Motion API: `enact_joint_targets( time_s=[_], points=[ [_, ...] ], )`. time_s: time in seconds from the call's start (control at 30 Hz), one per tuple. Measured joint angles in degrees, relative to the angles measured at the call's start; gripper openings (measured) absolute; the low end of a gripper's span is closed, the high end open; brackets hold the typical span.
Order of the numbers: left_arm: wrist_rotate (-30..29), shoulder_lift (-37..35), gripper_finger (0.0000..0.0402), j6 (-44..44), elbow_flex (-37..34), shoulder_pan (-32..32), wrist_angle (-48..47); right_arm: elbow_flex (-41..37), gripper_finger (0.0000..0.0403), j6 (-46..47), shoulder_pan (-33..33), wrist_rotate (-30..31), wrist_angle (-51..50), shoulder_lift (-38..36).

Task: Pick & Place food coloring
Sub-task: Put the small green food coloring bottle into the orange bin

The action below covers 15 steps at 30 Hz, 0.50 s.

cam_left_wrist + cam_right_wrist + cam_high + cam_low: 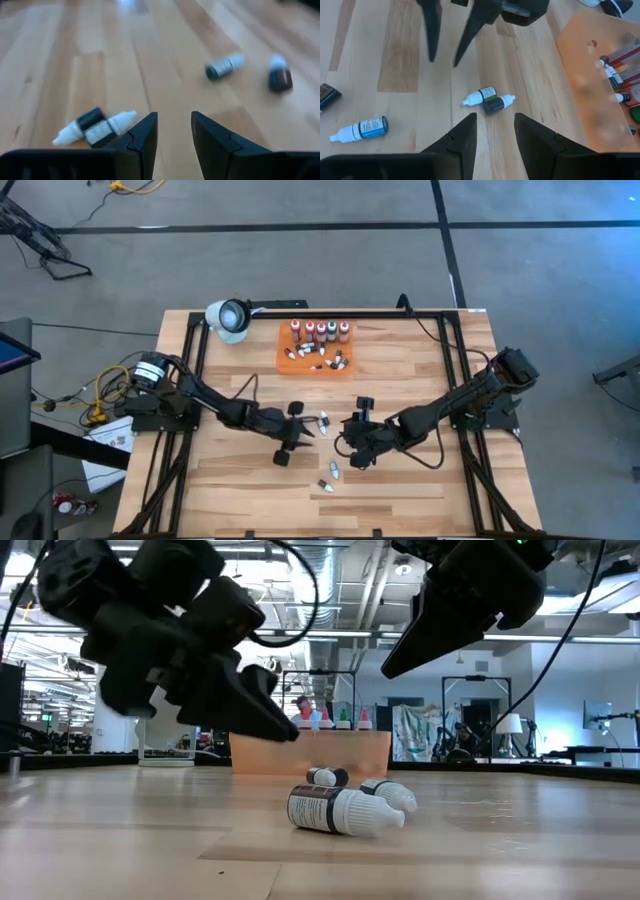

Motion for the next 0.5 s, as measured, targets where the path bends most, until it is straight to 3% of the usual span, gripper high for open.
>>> enact_joint_targets(
  time_s=[0.2, 0.5],
  points=[
    [-0.76, 0.04, 0.0113, 8.98, 7.86, 0.01, -15.95, 0.00, 0.0123, 0.00, 0.00, 0.00, 0.07, 0.00],
    [-4.48, 0.04, 0.0113, 17.19, 16.12, 1.59, -28.45, 0.00, 0.0123, 0.33, 0.00, -0.05, 0.09, 0.00]
  ],
)
